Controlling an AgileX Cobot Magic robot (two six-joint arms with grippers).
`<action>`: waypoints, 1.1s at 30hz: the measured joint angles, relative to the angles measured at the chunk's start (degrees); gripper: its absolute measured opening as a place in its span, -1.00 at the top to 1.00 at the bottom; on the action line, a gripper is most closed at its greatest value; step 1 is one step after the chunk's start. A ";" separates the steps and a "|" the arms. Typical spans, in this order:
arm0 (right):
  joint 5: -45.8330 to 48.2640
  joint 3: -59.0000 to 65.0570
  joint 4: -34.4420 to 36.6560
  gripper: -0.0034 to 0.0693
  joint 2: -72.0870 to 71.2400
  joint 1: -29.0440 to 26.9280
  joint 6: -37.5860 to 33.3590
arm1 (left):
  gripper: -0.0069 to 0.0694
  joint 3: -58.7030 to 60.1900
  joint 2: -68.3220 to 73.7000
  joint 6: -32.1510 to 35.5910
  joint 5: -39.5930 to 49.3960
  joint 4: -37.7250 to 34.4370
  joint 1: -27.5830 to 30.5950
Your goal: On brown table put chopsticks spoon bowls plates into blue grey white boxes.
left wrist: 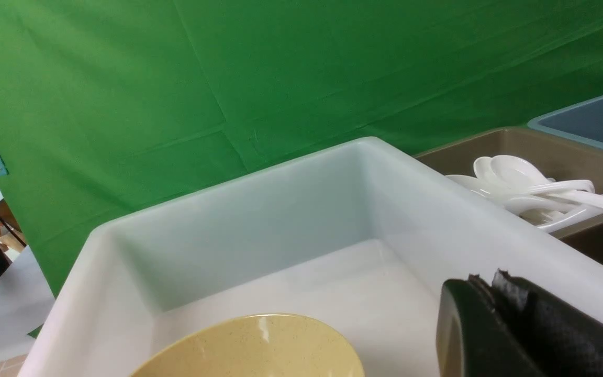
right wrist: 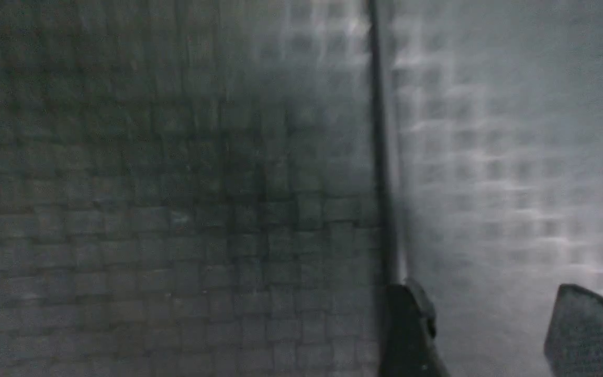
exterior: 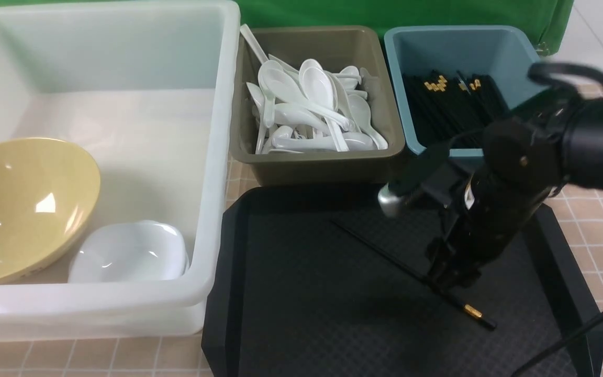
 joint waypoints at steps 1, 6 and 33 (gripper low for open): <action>-0.57 0.21 -0.05 -0.19 1.62 0.00 -0.05 | 0.81 0.00 0.00 0.00 0.00 0.00 0.00; -1.33 0.33 1.12 -0.02 5.52 0.06 -0.40 | 0.81 0.00 0.00 0.00 0.00 0.00 0.00; -46.07 0.56 5.74 0.68 -15.07 -12.11 -6.53 | 0.81 0.00 0.00 0.00 0.00 0.00 0.00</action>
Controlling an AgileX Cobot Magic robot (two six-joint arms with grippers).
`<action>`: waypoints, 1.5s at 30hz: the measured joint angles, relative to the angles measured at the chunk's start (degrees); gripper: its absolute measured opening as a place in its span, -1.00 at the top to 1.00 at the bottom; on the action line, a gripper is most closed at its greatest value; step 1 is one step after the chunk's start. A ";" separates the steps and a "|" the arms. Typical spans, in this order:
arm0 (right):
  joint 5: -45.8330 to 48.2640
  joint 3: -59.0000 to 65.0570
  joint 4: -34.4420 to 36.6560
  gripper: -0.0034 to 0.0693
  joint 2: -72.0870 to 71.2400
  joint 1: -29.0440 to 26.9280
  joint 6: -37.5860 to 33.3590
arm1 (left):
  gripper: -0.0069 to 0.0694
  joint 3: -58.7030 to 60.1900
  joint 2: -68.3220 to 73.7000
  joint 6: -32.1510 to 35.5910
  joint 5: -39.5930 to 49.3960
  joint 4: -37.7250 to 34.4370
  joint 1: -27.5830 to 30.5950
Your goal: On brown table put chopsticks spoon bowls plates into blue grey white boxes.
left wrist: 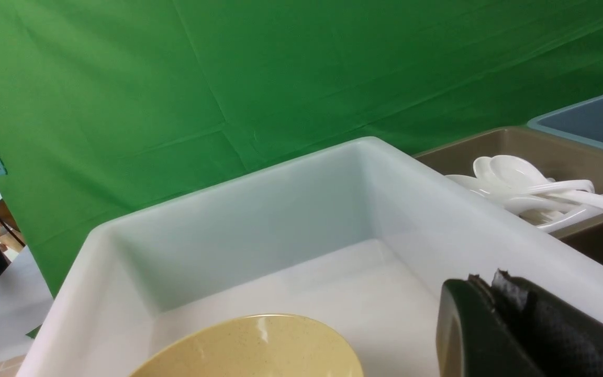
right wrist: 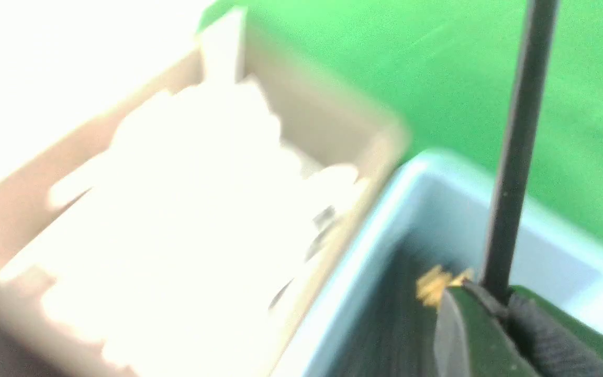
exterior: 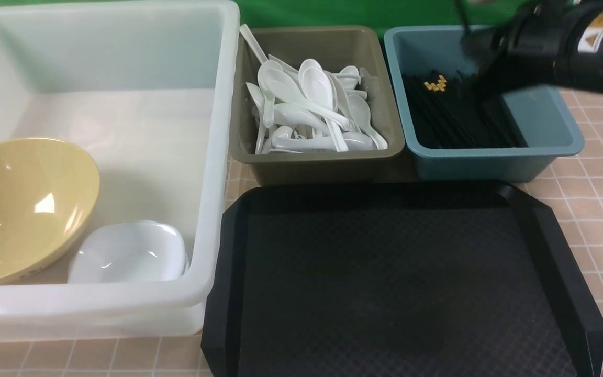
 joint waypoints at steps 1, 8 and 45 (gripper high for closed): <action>-4.14 0.00 -0.08 0.68 2.04 -1.10 0.89 | 0.81 0.00 0.00 0.00 0.00 0.00 0.00; -5.27 -5.68 -0.14 0.56 19.43 -5.30 5.96 | 0.81 0.00 0.00 0.00 0.00 0.00 0.00; -9.32 62.12 -0.16 0.81 -75.34 -5.19 18.33 | 0.81 0.02 0.00 0.00 0.43 0.00 0.00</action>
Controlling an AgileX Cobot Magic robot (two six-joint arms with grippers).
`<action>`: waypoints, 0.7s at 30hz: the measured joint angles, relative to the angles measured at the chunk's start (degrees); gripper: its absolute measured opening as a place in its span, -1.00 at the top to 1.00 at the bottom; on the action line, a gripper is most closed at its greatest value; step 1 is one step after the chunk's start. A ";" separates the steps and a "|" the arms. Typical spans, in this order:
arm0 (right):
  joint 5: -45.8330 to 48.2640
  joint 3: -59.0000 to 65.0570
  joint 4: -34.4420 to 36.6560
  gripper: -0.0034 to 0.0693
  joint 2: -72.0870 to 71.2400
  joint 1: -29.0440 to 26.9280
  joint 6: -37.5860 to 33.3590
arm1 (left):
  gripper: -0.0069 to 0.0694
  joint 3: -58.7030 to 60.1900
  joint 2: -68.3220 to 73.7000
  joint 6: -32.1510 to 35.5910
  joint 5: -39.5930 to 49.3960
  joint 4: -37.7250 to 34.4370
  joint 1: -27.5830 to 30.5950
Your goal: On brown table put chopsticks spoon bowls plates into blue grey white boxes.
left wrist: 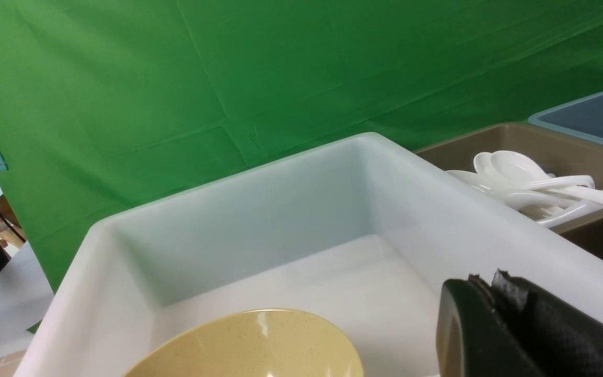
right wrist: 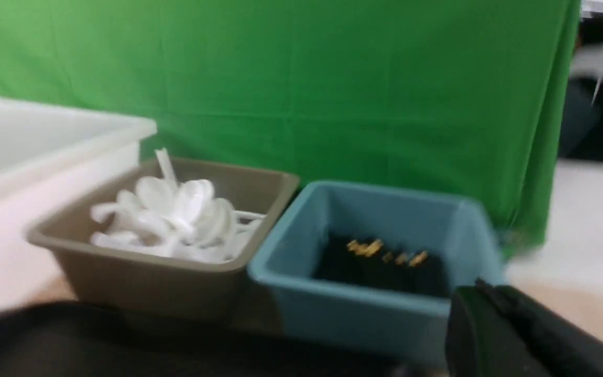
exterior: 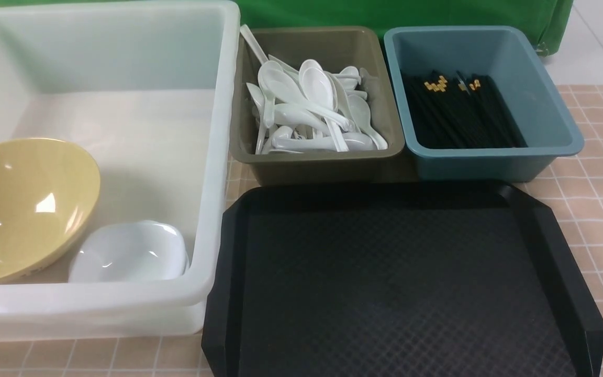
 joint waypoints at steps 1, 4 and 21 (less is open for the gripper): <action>-0.02 1.63 0.00 0.81 -1.36 0.00 2.65 | 0.81 0.00 0.00 0.00 0.00 0.00 0.00; 4.09 3.64 0.00 0.81 -7.00 0.00 9.93 | 0.81 0.04 0.00 0.00 0.00 0.00 0.00; 19.74 3.90 0.85 0.80 -10.24 -5.10 -5.09 | 0.81 0.04 0.00 0.00 0.01 0.00 0.00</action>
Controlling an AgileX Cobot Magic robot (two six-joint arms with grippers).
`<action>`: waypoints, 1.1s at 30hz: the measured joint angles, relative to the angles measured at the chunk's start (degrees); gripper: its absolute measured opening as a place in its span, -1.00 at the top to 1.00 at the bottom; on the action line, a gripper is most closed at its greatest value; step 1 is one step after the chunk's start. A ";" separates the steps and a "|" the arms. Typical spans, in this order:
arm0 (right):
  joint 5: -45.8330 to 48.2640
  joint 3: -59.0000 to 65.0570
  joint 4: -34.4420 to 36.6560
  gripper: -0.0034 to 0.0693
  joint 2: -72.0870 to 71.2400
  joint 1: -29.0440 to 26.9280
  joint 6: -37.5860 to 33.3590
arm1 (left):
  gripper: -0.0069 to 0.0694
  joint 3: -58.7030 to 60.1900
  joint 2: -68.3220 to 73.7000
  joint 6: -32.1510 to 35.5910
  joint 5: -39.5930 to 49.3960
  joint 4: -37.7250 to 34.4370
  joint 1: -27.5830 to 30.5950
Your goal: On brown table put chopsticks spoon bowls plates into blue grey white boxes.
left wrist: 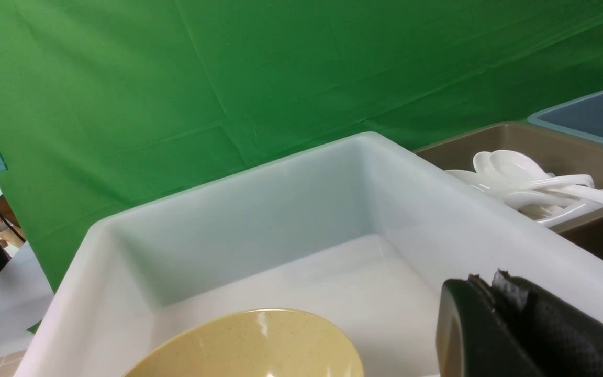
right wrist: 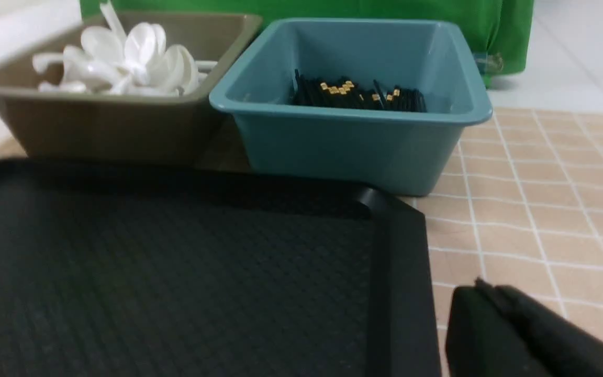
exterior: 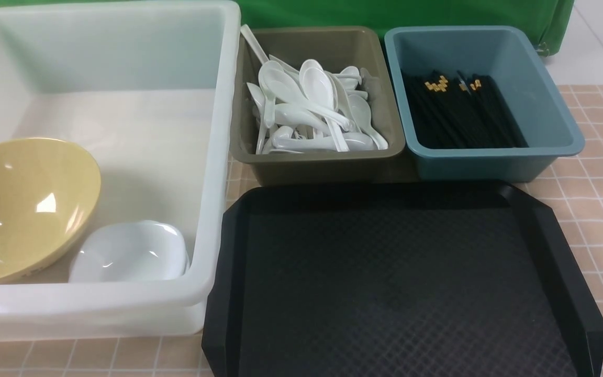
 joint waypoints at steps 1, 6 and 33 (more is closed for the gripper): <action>0.33 0.00 0.41 0.80 0.00 0.00 -0.85 | 0.81 0.00 0.00 0.00 0.00 0.00 0.00; 4.48 0.00 1.77 0.79 0.00 0.18 -2.47 | 0.81 0.00 0.00 0.00 0.00 0.00 0.00; 5.03 -0.09 1.94 0.77 0.00 0.18 -2.69 | 0.81 0.00 0.00 0.00 0.00 0.00 0.00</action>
